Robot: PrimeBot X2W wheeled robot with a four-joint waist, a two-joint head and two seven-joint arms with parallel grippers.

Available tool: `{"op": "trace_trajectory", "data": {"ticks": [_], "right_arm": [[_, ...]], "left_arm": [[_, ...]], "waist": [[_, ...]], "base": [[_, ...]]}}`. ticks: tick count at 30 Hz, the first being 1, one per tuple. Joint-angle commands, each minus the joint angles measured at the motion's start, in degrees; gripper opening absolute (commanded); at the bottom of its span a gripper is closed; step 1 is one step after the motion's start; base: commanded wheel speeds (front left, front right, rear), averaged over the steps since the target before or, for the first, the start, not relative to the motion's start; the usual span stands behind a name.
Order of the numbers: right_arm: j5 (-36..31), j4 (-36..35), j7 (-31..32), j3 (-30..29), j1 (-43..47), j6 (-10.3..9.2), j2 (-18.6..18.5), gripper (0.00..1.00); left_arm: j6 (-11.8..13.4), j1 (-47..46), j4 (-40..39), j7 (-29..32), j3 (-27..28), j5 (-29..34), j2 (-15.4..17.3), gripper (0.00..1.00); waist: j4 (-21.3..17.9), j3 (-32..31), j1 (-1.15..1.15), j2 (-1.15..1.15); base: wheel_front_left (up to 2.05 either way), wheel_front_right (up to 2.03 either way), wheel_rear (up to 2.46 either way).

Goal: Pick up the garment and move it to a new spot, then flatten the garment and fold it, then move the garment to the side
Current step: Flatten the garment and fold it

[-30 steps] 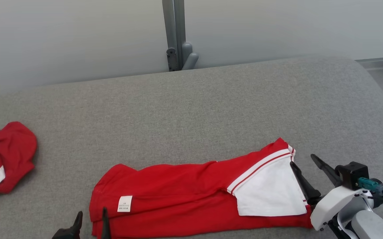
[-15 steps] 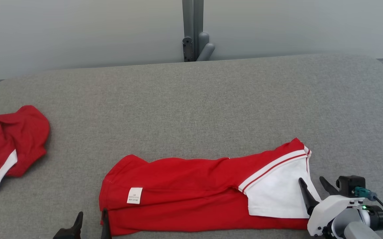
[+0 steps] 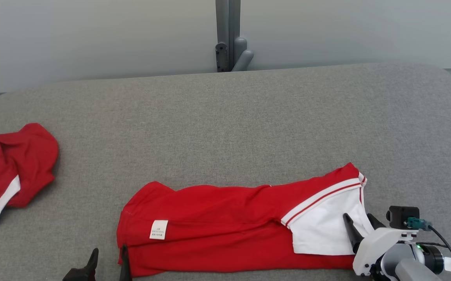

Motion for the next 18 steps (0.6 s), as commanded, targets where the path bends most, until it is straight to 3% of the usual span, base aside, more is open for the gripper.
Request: {"op": "trace_trajectory", "data": {"ticks": [1, 2, 3, 5, 8, 14, 18], "right_arm": [[0.54, 1.75, 0.97, 0.39, -0.16, -0.01, 0.21, 1.0], [0.55, 2.61, 1.62, 0.69, -0.22, -0.01, 0.21, 1.0], [1.26, 3.13, 1.86, 0.77, -0.37, -0.03, 0.52, 0.62], [2.21, 4.08, 1.83, 0.55, -0.77, -0.03, 0.71, 0.0], [3.56, 4.7, 1.25, 0.63, -1.47, -0.07, 0.92, 0.0], [5.66, 6.98, -0.88, -1.67, -3.97, -0.12, -2.01, 0.0], [7.33, 4.95, 0.97, -1.52, -5.57, -0.07, -4.03, 0.0]], "left_arm": [[0.0, -0.58, -0.13, 0.01, -0.06, 0.19, 0.23, 1.0], [-0.01, -0.67, -0.11, 0.01, -0.14, 0.23, 0.23, 1.0], [0.0, -0.74, -0.1, 0.01, -0.18, 0.26, 0.23, 1.0], [0.01, -0.76, -0.06, 0.01, -0.28, 0.33, 0.23, 1.0], [-0.84, -0.82, -0.26, 0.01, -0.67, 0.45, 0.23, 1.0], [-0.61, -0.86, -0.06, 0.01, -0.83, -0.49, 0.23, 1.0], [-0.64, -0.31, -0.24, 0.01, -0.98, -0.6, 0.24, 1.0]], "waist": [[0.03, 0.11, 0.0, 0.0], [0.07, 0.13, 0.0, 0.0], [0.09, 0.13, 0.0, 0.0], [0.1, 0.08, 0.0, 0.0], [0.17, 0.13, 0.0, 0.0], [0.38, 0.2, 0.0, 0.0], [0.18, -0.06, 0.0, 0.0]], "base": [[0.0, 0.0, 0.0], [0.0, 0.0, 0.0], [0.0, 0.0, 0.0], [0.0, 0.0, 0.0], [0.0, 0.0, 0.0], [0.0, 0.0, 0.0], [0.0, 0.0, 0.0]]}}
